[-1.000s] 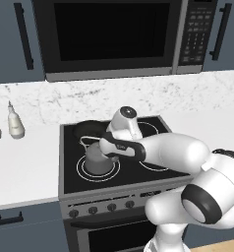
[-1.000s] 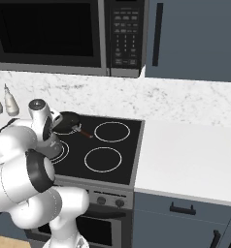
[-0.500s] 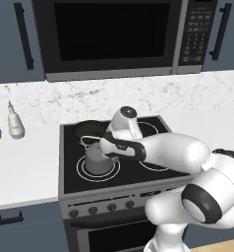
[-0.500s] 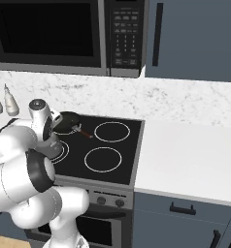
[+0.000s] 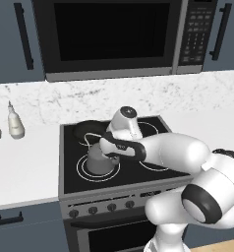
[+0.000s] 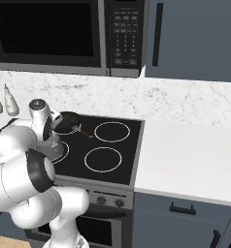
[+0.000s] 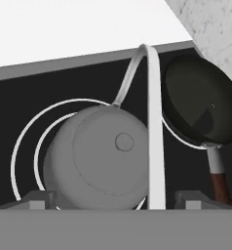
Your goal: Pick the kettle from the counter and place it on a stove burner. Then turn the burner on.
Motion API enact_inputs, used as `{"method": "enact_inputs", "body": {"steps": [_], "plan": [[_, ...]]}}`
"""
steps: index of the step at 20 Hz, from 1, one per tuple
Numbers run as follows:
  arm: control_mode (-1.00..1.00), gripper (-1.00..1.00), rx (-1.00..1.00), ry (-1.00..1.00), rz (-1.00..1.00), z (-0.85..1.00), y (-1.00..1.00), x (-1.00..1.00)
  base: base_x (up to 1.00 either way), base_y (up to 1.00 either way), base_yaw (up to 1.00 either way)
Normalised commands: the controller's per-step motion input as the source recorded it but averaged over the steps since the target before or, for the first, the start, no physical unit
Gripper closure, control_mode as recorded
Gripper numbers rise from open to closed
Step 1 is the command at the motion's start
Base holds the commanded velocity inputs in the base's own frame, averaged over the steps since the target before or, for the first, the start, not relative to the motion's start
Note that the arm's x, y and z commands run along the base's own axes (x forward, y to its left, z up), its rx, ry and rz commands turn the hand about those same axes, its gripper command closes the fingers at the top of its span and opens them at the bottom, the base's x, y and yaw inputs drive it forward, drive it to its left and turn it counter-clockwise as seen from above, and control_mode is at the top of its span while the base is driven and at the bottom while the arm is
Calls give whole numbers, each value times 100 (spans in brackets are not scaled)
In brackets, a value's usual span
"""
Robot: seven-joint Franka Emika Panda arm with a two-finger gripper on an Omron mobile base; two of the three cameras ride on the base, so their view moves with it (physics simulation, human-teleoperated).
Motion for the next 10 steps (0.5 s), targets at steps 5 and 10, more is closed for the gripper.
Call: {"method": "enact_inputs", "body": {"steps": [5,10], "plan": [[-100,-100,-7,-5,0,26,0,0,0,0,0],[-100,-100,-1,-2,-1,38,0,1,0,0,0]]}}
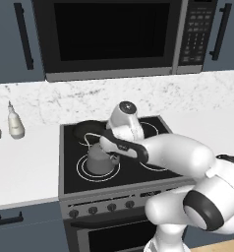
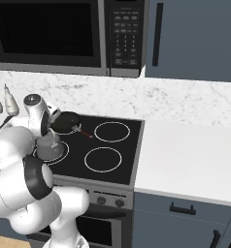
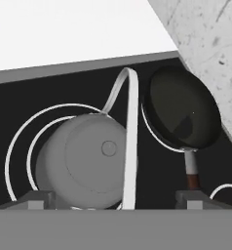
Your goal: Pick the kettle from the counter and place it on a stove burner. Then turn the burner on.
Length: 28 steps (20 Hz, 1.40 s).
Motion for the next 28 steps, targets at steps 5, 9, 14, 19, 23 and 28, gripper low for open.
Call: {"method": "enact_inputs", "body": {"steps": [5,9,14,19,23,28], "plan": [[-100,-100,0,0,-9,39,0,-18,0,0,0],[-100,-100,0,0,-19,28,0,-63,0,0,0],[-100,-100,0,0,-20,26,0,-66,0,0,0],[-100,-100,0,-2,-22,11,-3,-58,0,0,0],[-100,-100,1,-14,-18,2,-16,-16,0,0,0],[-100,-100,1,-16,-16,10,0,0,0,0,0]]}}
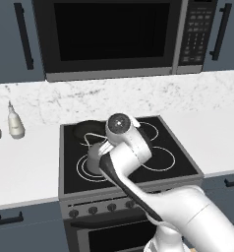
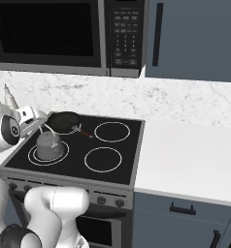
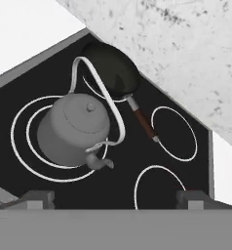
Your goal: Pick the kettle from the counter and place it on a stove burner. Then turn the burner on.
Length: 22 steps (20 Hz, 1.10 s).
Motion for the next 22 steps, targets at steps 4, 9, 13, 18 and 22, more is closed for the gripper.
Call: {"method": "enact_inputs", "body": {"steps": [4,9,13,18,22], "plan": [[-100,-100,0,-14,-18,21,0,0,0,0,0],[-100,-100,0,-16,-12,20,0,-2,0,0,0],[-100,-100,0,-31,-5,21,0,-12,0,0,0],[-100,-100,0,-29,-5,7,10,-33,0,0,0],[-100,-100,2,-27,-8,0,27,-50,0,0,0]]}}
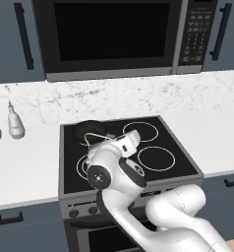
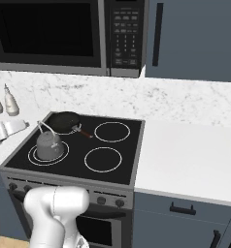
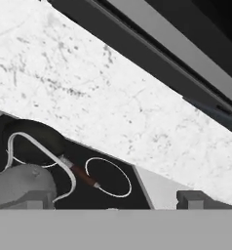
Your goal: Pick the kettle from the counter and place it on a stove burner. Then turn the burner on.
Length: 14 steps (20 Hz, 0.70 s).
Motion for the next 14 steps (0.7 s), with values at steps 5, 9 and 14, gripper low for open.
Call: {"method": "enact_inputs", "body": {"steps": [5,9,14], "plan": [[-100,-100,26,-22,-4,-2,25,-21,0,0,0],[-100,-100,35,-9,0,-10,36,-3,0,0,0],[-100,-100,24,6,4,-6,48,0,0,0,0]]}}
